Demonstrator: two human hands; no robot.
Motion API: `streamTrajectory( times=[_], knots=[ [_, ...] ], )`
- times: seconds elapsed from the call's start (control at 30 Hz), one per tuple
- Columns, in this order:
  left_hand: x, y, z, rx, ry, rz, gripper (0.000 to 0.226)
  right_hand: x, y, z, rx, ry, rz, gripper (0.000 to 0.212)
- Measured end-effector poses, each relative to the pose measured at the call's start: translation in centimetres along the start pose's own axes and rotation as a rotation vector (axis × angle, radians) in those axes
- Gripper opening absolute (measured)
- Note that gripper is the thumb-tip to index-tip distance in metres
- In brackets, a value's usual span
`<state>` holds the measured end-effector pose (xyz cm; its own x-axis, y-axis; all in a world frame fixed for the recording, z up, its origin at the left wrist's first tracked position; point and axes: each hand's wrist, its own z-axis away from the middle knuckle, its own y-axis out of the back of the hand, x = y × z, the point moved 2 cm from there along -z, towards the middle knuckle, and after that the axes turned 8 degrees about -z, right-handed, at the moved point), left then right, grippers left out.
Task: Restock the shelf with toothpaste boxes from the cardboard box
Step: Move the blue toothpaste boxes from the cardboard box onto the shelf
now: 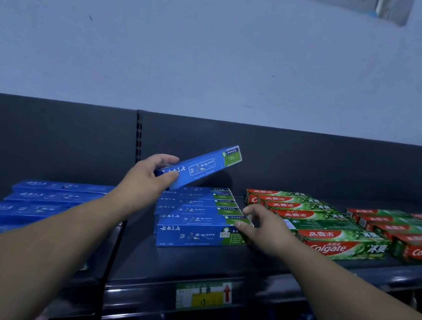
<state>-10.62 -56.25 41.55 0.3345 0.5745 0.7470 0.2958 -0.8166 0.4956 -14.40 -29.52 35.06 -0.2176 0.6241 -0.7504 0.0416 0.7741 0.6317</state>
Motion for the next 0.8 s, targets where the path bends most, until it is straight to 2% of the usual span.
streamTrajectory(
  times=[0.13, 0.23, 0.27, 0.37, 0.47, 0.57, 0.63, 0.7, 0.8],
  knots=[
    [0.0, 0.0, -0.4, -0.143, 0.032, 0.106, 0.023, -1.7, 1.7, -0.7, 0.216, 0.060, -0.212, 0.057],
    [0.4, -0.3, -0.4, -0.251, 0.086, 0.232, 0.022, -3.1, 3.3, -0.7, 0.231, 0.133, -0.381, 0.070],
    [0.5, -0.6, -0.3, -0.277, 0.101, 0.272, 0.026, -3.4, 3.6, -0.6, 0.173, 0.130, -0.492, 0.066],
    [1.1, -1.0, 0.2, -0.311, 0.189, 0.371, 0.034, -3.6, 3.8, -0.3, -0.032, 0.065, -0.802, 0.031],
    [1.0, -0.7, 0.8, -0.285, 0.306, 0.428, 0.034, -3.5, 3.7, 0.4, -0.084, 0.028, -0.871, 0.017],
    [1.0, -0.4, 1.3, -0.239, 0.389, 0.383, 0.045, -3.2, 3.3, 1.2, -0.120, -0.011, -0.901, 0.013],
    [0.9, -0.3, 1.7, -0.228, 0.361, 0.309, 0.056, -2.8, 3.0, 1.5, -0.133, -0.041, -0.885, 0.009],
    [0.5, -0.2, 2.4, -0.215, 0.271, 0.152, 0.062, -2.4, 2.8, 1.9, -0.140, -0.065, -0.824, 0.003],
    [-0.8, 0.0, 3.2, -0.178, 0.206, -0.154, 0.051, -1.4, 2.8, 2.8, -0.142, -0.071, -0.623, 0.006]
  ],
)
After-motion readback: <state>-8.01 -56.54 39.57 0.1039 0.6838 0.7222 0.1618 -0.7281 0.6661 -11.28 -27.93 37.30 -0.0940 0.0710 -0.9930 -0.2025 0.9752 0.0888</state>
